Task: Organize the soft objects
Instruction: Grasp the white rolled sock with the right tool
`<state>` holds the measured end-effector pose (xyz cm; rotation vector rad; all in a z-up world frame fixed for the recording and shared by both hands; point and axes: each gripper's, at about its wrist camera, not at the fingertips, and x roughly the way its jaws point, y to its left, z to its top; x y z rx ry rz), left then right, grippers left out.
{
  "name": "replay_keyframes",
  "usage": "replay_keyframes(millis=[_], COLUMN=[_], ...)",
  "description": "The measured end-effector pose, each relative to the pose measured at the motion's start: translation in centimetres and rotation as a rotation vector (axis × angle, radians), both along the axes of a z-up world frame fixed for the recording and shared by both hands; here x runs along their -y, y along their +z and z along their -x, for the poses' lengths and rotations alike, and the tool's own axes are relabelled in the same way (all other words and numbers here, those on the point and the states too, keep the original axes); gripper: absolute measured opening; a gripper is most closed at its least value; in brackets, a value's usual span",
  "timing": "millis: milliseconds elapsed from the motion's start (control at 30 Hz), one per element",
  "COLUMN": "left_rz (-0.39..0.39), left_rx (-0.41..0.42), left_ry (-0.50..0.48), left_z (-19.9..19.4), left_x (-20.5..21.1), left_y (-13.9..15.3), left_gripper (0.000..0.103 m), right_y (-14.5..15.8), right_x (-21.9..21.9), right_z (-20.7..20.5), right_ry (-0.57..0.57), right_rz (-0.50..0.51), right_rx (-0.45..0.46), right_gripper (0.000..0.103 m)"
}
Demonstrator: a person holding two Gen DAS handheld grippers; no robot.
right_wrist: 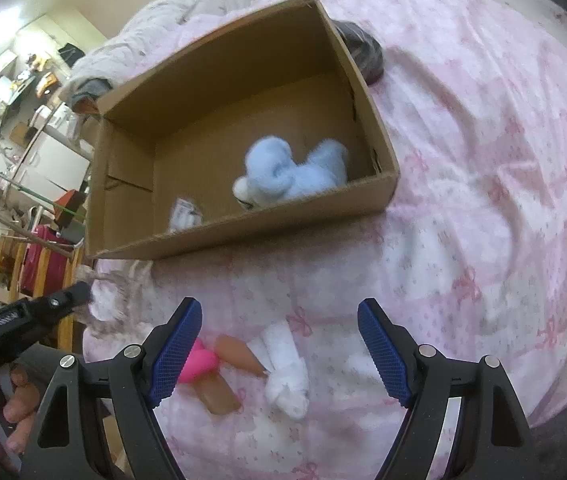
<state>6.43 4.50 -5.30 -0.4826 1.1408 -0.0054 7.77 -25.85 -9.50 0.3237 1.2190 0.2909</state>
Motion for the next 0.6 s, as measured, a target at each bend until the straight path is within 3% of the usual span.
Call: replay_keyframes(millis=[100, 200, 300, 333, 367, 600], left_rz=[-0.011, -0.026, -0.042, -0.05, -0.05, -0.035], left_rx=[-0.01, -0.01, -0.01, -0.008, -0.005, 0.007], left_ry=[-0.007, -0.019, -0.039, -0.045, -0.046, -0.027], left_z=[0.1, -0.2, -0.2, -0.2, -0.2, 0.0], left_x=[0.0, 0.6, 1.4, 1.5, 1.6, 0.9], left_y=[-0.4, -0.6, -0.9, -0.9, -0.8, -0.5], left_gripper=[0.012, 0.012, 0.012, 0.012, 0.012, 0.012], right_y=[-2.1, -3.6, -4.9, -5.1, -5.0, -1.6], right_x=[-1.0, -2.7, -3.9, -4.0, -4.0, -2.9], right_z=[-0.3, -0.2, 0.1, 0.2, 0.2, 0.3], right_ry=[0.051, 0.127, 0.183, 0.187, 0.186, 0.14], right_rz=[0.025, 0.065, 0.106, 0.127, 0.132, 0.045], right_rx=[-0.106, -0.176, -0.228, -0.229, -0.22, -0.058], right_gripper=[0.083, 0.071, 0.047, 0.034, 0.03, 0.026])
